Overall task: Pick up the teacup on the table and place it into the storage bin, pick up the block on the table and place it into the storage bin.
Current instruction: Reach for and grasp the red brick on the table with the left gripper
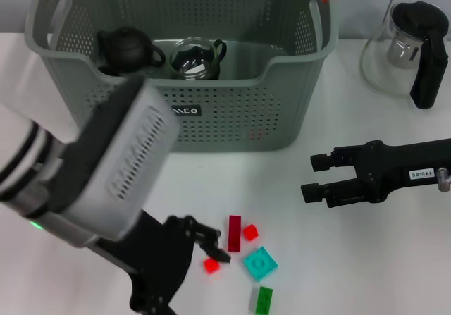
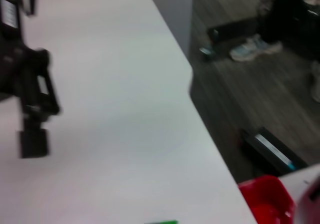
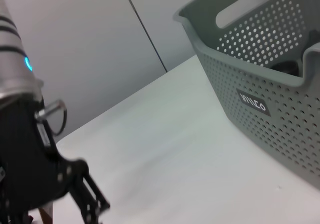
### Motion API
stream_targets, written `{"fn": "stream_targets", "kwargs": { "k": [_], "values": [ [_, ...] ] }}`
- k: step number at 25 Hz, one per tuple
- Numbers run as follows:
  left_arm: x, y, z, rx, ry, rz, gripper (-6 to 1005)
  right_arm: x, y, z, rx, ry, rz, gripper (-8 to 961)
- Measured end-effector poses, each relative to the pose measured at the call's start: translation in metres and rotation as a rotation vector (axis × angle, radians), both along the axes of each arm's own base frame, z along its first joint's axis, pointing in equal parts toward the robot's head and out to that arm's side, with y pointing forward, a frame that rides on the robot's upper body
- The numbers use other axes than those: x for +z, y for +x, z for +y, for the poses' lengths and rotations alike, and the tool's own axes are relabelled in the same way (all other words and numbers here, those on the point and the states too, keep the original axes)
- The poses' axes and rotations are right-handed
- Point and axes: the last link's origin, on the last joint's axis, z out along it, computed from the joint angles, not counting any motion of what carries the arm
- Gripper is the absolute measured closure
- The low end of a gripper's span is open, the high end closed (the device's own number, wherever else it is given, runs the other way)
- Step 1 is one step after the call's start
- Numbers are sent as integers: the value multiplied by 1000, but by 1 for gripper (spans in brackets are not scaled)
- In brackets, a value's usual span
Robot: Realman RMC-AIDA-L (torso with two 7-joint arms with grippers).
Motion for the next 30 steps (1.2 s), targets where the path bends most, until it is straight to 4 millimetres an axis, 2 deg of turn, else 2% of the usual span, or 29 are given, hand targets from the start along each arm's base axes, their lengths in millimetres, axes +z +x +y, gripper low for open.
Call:
{"fn": "stream_targets", "kwargs": {
  "k": [7, 16, 23, 30],
  "values": [
    [-24, 3, -2, -41, -80, 142, 93, 1, 1, 0, -2, 2, -1, 84],
    [-51, 9, 9, -15, -99, 199, 93, 1, 1, 0, -5, 3, -1, 84],
    [-52, 13, 17, 10, -60, 196, 94, 3, 3, -1, -9, 4, 1, 84],
    [-48, 8, 39, 47, 90, 190, 94, 4, 4, -2, -6, 6, 1, 84]
  ]
}}
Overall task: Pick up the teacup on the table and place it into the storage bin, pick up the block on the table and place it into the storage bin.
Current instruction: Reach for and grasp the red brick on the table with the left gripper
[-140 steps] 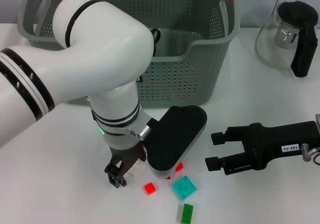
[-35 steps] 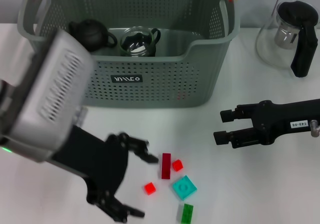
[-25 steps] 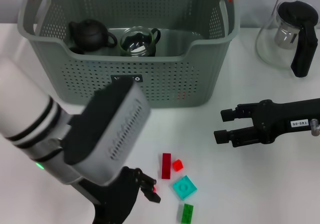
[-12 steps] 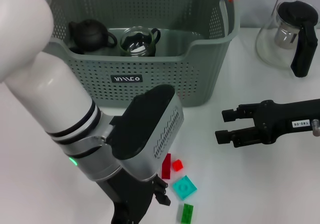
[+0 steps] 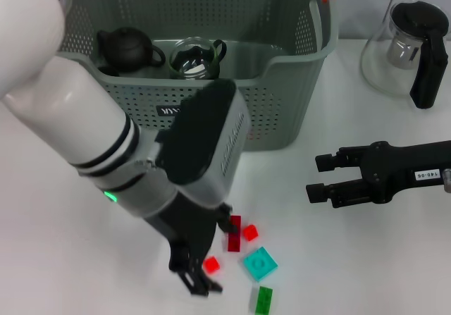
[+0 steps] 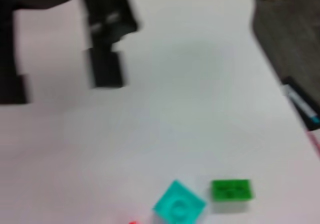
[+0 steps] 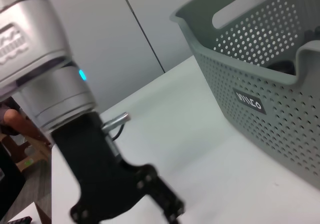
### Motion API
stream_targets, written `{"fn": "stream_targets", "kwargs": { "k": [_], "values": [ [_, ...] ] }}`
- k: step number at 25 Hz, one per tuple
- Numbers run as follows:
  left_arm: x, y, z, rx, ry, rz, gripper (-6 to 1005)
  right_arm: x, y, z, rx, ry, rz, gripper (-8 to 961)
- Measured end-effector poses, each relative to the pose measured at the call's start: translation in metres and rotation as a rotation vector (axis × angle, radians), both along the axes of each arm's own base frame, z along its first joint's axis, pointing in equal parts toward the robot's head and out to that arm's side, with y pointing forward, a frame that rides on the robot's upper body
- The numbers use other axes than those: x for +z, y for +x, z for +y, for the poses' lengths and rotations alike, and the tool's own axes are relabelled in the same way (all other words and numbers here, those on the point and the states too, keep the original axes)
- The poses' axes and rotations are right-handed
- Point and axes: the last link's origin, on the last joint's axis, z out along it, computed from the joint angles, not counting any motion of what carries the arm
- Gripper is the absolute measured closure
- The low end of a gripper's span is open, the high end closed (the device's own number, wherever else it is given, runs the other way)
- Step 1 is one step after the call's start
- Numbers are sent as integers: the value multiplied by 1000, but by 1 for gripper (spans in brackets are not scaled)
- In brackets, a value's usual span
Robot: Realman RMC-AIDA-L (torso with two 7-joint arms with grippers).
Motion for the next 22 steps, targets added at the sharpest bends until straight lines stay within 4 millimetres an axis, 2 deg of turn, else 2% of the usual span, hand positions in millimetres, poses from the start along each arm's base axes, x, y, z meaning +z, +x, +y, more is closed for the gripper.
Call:
{"fn": "stream_targets", "kwargs": {
  "k": [8, 22],
  "values": [
    [-3, -6, 21, -40, 128, 27, 95, 0, 0, 0, 1, 0, 0, 84],
    [-29, 3, 25, -67, 135, 69, 96, 0, 1, 0, -2, 3, 0, 84]
  ]
}}
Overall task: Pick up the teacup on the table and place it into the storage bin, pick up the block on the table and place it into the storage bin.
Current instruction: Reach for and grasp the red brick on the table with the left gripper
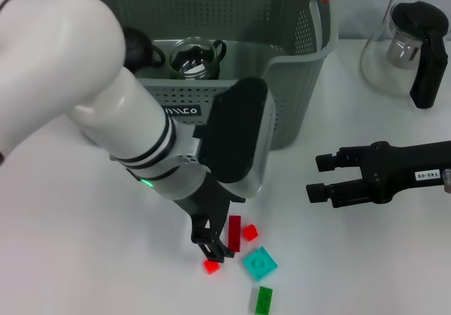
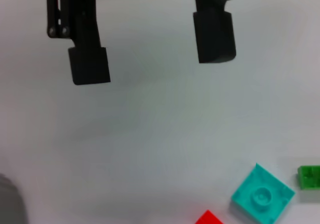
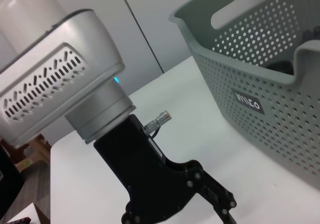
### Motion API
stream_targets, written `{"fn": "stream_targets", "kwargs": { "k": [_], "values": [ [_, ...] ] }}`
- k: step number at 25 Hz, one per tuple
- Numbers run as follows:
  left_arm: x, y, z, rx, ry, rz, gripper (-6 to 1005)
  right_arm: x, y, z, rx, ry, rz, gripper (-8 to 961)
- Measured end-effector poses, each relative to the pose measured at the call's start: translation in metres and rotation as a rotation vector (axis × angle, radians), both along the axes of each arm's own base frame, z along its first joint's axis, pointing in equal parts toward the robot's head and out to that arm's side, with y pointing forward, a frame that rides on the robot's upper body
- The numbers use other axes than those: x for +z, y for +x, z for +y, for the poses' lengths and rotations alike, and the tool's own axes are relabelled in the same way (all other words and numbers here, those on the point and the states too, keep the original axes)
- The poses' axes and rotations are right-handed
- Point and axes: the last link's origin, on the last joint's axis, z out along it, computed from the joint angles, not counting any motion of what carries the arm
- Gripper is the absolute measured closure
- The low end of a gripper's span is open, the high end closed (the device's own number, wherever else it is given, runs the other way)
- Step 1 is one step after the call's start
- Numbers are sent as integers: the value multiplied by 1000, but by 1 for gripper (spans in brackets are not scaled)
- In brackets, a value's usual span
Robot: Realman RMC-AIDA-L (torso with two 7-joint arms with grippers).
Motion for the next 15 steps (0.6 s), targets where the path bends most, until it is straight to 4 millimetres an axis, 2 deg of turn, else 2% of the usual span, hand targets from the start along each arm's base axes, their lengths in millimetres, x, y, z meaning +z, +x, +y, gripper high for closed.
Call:
{"fn": "stream_targets", "kwargs": {
  "k": [15],
  "values": [
    [-15, -1, -1, 7, 16, 47, 97, 1, -1, 2, 4, 5, -4, 85]
  ]
}}
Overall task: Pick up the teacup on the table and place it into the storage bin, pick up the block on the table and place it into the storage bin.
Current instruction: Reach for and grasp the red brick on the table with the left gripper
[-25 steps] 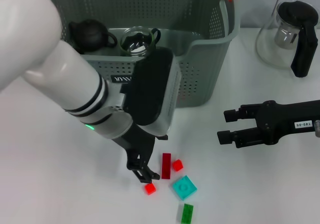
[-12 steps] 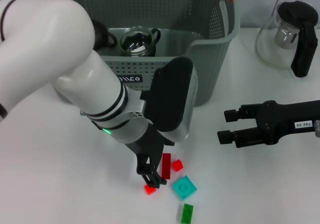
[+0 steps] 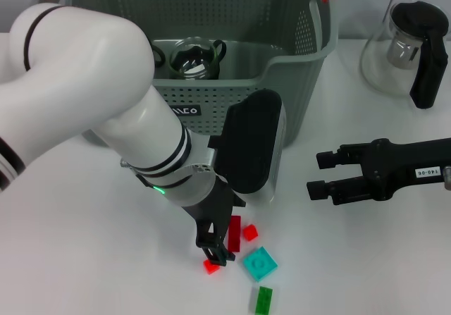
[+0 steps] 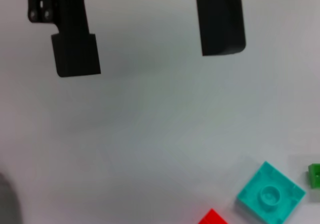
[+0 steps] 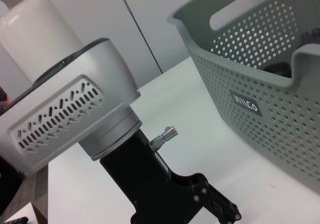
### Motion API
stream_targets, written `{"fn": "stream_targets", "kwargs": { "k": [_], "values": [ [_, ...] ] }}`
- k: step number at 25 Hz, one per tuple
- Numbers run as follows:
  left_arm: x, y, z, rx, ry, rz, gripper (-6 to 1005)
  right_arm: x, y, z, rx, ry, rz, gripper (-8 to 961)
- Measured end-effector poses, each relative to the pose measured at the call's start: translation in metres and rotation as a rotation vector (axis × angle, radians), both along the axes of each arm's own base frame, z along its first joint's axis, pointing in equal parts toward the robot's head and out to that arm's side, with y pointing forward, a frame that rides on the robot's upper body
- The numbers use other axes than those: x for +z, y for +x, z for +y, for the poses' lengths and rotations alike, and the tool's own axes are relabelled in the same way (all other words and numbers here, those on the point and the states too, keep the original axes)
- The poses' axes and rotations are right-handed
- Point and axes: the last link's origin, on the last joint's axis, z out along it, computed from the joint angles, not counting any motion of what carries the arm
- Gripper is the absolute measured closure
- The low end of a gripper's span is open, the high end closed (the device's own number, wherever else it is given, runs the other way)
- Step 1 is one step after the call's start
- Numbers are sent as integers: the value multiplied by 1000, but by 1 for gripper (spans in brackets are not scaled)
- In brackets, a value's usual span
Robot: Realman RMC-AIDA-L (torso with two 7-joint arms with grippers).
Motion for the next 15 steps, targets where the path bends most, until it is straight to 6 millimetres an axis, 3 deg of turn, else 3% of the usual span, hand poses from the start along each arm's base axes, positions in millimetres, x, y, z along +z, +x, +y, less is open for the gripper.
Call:
{"fn": "stream_targets", "kwargs": {
  "k": [15],
  "values": [
    [-9, -3, -3, -20, 1, 40, 97, 1, 1, 0, -2, 3, -2, 85]
  ]
}}
